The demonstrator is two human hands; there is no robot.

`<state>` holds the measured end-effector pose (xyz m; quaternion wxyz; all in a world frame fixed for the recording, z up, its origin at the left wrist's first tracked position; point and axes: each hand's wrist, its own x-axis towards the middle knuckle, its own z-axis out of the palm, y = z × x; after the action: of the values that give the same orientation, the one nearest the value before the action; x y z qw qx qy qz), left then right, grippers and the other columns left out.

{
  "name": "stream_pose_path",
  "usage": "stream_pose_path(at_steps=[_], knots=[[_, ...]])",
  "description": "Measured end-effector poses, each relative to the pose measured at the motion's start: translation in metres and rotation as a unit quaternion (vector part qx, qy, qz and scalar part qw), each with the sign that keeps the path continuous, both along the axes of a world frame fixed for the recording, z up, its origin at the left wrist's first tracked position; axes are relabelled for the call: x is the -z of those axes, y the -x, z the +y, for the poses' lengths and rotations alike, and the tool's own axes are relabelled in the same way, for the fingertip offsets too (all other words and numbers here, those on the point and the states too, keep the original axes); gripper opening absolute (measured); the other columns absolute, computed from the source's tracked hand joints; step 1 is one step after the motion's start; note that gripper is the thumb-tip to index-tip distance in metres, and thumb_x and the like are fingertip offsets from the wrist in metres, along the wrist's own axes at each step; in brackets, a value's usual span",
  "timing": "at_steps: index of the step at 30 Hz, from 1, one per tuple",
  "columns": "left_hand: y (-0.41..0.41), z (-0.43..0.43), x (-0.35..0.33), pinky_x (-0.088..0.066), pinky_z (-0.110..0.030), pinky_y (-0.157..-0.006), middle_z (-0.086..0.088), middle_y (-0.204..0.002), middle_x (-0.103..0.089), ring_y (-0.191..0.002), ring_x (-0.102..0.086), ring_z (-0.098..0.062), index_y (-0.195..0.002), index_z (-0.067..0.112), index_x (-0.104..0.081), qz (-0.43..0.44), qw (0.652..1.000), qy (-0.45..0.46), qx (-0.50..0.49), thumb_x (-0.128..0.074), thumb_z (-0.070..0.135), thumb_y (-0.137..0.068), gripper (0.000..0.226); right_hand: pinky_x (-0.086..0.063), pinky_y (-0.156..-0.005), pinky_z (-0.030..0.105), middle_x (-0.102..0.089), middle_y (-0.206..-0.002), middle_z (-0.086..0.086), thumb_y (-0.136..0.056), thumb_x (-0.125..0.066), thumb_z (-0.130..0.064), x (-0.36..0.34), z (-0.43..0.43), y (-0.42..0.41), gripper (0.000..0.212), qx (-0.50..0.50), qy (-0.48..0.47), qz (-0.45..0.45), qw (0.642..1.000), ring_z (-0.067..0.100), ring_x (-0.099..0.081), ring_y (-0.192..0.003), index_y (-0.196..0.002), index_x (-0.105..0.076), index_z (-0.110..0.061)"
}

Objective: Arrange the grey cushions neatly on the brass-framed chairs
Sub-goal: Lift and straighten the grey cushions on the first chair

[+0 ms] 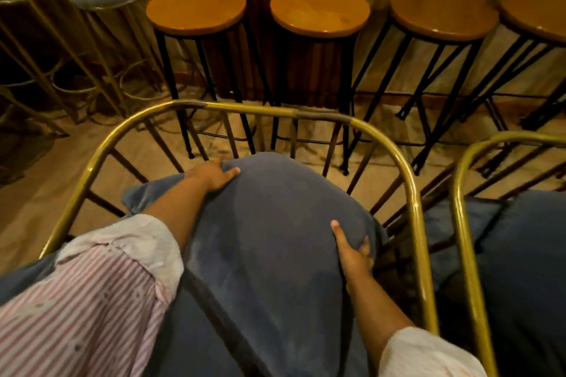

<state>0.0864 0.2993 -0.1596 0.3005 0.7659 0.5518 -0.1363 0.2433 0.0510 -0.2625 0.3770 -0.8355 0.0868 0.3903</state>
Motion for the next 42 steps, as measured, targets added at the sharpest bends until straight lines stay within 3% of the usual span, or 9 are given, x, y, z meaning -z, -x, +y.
stream_pose_path(at_steps=[3, 7, 10, 13, 21, 23, 28, 34, 42], knots=[[0.005, 0.025, 0.013, -0.028, -0.052, -0.114, -0.009, -0.158, -0.028, -0.14, -0.033, -0.037, -0.151, 0.022, -0.024, -0.027, 0.99, 0.109, -0.09, -0.058, 0.083, -0.057, 0.117, -0.029, -0.112, 0.058, -0.022, -0.158, 0.009, -0.042, -0.066, -0.083, 0.014, -0.016, 0.0, 0.13, 0.045, -0.044, 0.003, 0.998, 0.038, -0.027, -0.142, -0.15, -0.014, -0.032], [0.025, 0.033, 0.032, -0.029, -0.054, -0.114, -0.009, -0.156, -0.031, -0.139, -0.036, -0.036, -0.149, 0.023, -0.028, -0.054, 0.974, 0.194, -0.101, -0.06, 0.079, -0.059, 0.11, -0.036, -0.108, 0.058, -0.026, -0.157, 0.008, -0.047, -0.068, -0.081, 0.031, -0.037, 0.014, 0.122, 0.112, -0.087, 0.045, 0.989, 0.038, -0.035, -0.137, -0.148, -0.025, -0.029], [0.039, 0.026, 0.031, -0.032, -0.054, -0.112, -0.005, -0.155, -0.035, -0.137, -0.039, -0.035, -0.146, 0.032, -0.034, -0.078, 0.981, 0.151, -0.097, -0.061, 0.086, -0.045, 0.118, -0.042, -0.103, 0.05, -0.039, -0.149, 0.01, -0.065, -0.072, -0.062, 0.021, -0.041, 0.025, 0.094, 0.157, -0.113, 0.02, 0.981, 0.036, -0.045, -0.13, -0.143, -0.037, -0.023], [0.047, 0.006, 0.005, -0.035, -0.051, -0.111, -0.009, -0.151, -0.041, -0.134, -0.043, -0.036, -0.144, 0.023, -0.039, -0.12, 0.975, 0.138, -0.128, -0.066, 0.072, -0.062, 0.1, -0.042, -0.101, 0.046, -0.045, -0.147, 0.008, -0.074, -0.075, -0.045, -0.008, -0.043, 0.034, 0.082, 0.179, -0.165, -0.025, 0.97, 0.033, -0.047, -0.129, -0.143, -0.037, -0.024], [0.105, -0.044, -0.098, -0.043, -0.053, -0.104, -0.01, -0.142, -0.053, -0.124, -0.053, -0.037, -0.136, 0.022, -0.051, -0.24, 0.95, 0.08, -0.182, -0.07, 0.081, -0.04, 0.114, -0.039, -0.106, 0.052, -0.037, -0.153, 0.009, -0.072, -0.075, -0.049, -0.122, -0.064, 0.065, 0.096, 0.117, -0.213, -0.073, 0.967, 0.037, -0.04, -0.135, -0.15, -0.022, -0.031], [0.121, -0.059, -0.133, -0.045, -0.052, -0.103, -0.01, -0.139, -0.055, -0.122, -0.055, -0.037, -0.134, 0.021, -0.053, -0.271, 0.942, 0.064, -0.187, -0.072, 0.076, -0.047, 0.105, -0.039, -0.107, 0.052, -0.036, -0.153, 0.009, -0.071, -0.074, -0.052, -0.151, -0.072, 0.073, 0.097, 0.09, -0.229, -0.085, 0.966, 0.036, -0.039, -0.136, -0.15, -0.023, -0.028], [0.149, -0.075, -0.196, -0.047, -0.054, -0.099, -0.005, -0.135, -0.059, -0.115, -0.059, -0.036, -0.126, 0.034, -0.058, -0.336, 0.927, 0.031, -0.164, -0.072, 0.084, -0.03, 0.11, -0.036, -0.11, 0.049, -0.036, -0.153, 0.008, -0.073, -0.073, -0.05, -0.211, -0.094, 0.095, 0.095, 0.077, -0.272, -0.125, 0.951, 0.034, -0.04, -0.136, -0.15, -0.024, -0.026], [0.14, -0.134, -0.251, -0.045, -0.054, -0.101, -0.009, -0.138, -0.056, -0.118, -0.056, -0.038, -0.134, 0.026, -0.054, -0.392, 0.907, 0.005, -0.152, -0.074, 0.069, -0.056, 0.091, -0.034, -0.108, 0.045, -0.031, -0.156, 0.006, -0.079, -0.071, -0.043, -0.277, -0.149, 0.089, 0.091, 0.087, -0.301, -0.193, 0.93, 0.031, -0.036, -0.138, -0.151, -0.019, -0.024], [0.066, -0.247, -0.26, -0.049, -0.054, -0.095, -0.01, -0.131, -0.061, -0.111, -0.06, -0.037, -0.133, 0.023, -0.055, -0.464, 0.879, 0.058, -0.095, -0.076, 0.065, -0.057, 0.09, -0.038, -0.109, 0.047, -0.034, -0.154, 0.005, -0.072, -0.077, -0.045, -0.324, -0.287, 0.034, 0.096, 0.127, -0.307, -0.257, 0.907, 0.029, -0.041, -0.135, -0.15, -0.024, -0.025]])
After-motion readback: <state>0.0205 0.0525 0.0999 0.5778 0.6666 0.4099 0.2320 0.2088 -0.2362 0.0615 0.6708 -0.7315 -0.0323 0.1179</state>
